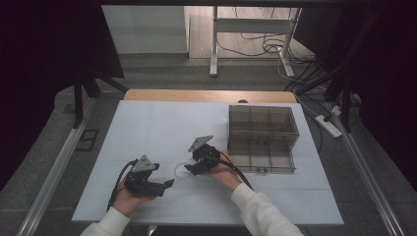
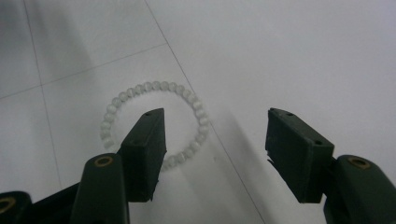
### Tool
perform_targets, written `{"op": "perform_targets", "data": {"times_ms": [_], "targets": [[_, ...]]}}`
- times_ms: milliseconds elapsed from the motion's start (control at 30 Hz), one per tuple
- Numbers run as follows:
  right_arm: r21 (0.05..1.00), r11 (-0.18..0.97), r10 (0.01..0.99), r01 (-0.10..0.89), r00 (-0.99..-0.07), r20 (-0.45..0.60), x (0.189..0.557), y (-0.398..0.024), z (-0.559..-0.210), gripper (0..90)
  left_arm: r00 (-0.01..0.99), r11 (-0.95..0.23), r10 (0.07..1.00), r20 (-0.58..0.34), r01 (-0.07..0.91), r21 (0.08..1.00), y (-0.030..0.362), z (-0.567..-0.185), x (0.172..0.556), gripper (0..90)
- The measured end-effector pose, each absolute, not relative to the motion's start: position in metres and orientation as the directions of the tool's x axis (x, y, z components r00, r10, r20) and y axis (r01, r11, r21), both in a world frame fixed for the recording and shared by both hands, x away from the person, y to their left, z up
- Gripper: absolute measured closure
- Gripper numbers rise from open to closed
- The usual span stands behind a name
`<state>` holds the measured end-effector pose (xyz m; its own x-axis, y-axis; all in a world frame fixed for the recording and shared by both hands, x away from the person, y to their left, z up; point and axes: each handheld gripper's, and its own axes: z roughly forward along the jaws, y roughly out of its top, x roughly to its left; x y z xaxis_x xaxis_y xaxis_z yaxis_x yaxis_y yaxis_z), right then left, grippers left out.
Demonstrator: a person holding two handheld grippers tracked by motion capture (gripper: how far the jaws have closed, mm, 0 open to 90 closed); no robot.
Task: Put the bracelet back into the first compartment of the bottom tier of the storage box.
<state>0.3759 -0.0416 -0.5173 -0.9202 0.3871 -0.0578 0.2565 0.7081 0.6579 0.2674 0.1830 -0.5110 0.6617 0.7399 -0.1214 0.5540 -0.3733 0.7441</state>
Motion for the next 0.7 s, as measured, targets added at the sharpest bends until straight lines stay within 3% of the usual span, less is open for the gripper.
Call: {"op": "perform_targets", "data": {"times_ms": [500, 700], "targets": [[0.576, 0.768, 0.36, 0.281, -0.933, -0.024, 0.38, -0.03, -0.523, 53.3, 0.657, -0.373, 0.745, -0.118, 0.556, 0.743, 0.183, -0.512, 0.268, 17.2], [0.555, 0.781, 0.365, 0.287, -0.931, -0.032, 0.381, -0.03, -0.52, 77.0, 0.659, -0.377, 0.743, -0.115, 0.554, 0.742, 0.183, -0.512, 0.268, 17.2]]}}
